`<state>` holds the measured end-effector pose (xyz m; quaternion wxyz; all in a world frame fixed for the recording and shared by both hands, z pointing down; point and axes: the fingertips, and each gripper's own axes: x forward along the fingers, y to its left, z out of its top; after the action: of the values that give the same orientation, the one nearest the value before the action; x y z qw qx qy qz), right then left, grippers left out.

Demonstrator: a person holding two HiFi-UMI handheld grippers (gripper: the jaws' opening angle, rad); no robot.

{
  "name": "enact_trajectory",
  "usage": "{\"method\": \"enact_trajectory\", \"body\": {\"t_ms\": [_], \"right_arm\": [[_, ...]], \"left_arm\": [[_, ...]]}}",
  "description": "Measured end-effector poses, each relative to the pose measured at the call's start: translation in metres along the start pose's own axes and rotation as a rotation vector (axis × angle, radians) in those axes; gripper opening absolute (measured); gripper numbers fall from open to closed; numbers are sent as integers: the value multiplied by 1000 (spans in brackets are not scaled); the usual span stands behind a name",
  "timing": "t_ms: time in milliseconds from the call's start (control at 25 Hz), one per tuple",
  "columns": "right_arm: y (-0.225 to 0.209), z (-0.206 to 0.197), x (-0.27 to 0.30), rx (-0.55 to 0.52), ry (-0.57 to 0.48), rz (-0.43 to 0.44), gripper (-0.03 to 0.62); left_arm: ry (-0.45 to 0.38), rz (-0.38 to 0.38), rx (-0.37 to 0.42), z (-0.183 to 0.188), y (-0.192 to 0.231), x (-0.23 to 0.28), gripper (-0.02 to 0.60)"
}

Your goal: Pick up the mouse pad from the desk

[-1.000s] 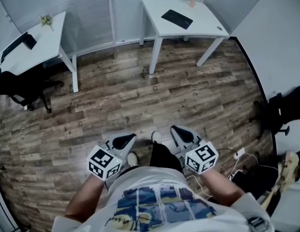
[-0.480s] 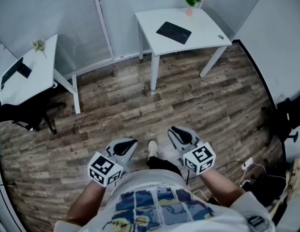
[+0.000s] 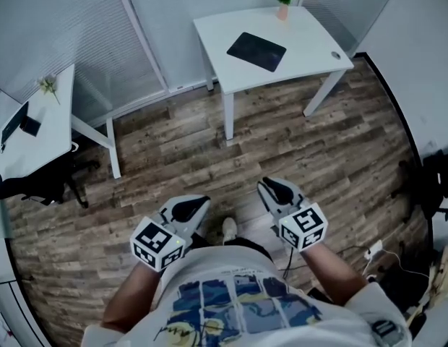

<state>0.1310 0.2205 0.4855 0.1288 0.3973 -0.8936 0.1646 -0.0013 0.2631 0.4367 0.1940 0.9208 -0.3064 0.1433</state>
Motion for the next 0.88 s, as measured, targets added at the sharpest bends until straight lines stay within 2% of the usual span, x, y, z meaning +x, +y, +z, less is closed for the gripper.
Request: {"method": "enact_trajectory", "body": {"t_ms": [200,400,520,720,880], "right_arm": [[-33,8,39,17,15,-21,60],[-62,23,91,19,22,-80,60],[-86,42,123,17,23,-133,60],[-140,68,168,22,48,-239,60],[-177,84,206,36,63,-318,75]], "left_arm": [[16,-34,-14,11,38,27,3],[-8,-69,-12,25,99,40,3],[-7,-96,-21,40,142,50,3],[-14,-168,33,82,200,72,3],[-3,-224,49,96,245,80,3]]}}
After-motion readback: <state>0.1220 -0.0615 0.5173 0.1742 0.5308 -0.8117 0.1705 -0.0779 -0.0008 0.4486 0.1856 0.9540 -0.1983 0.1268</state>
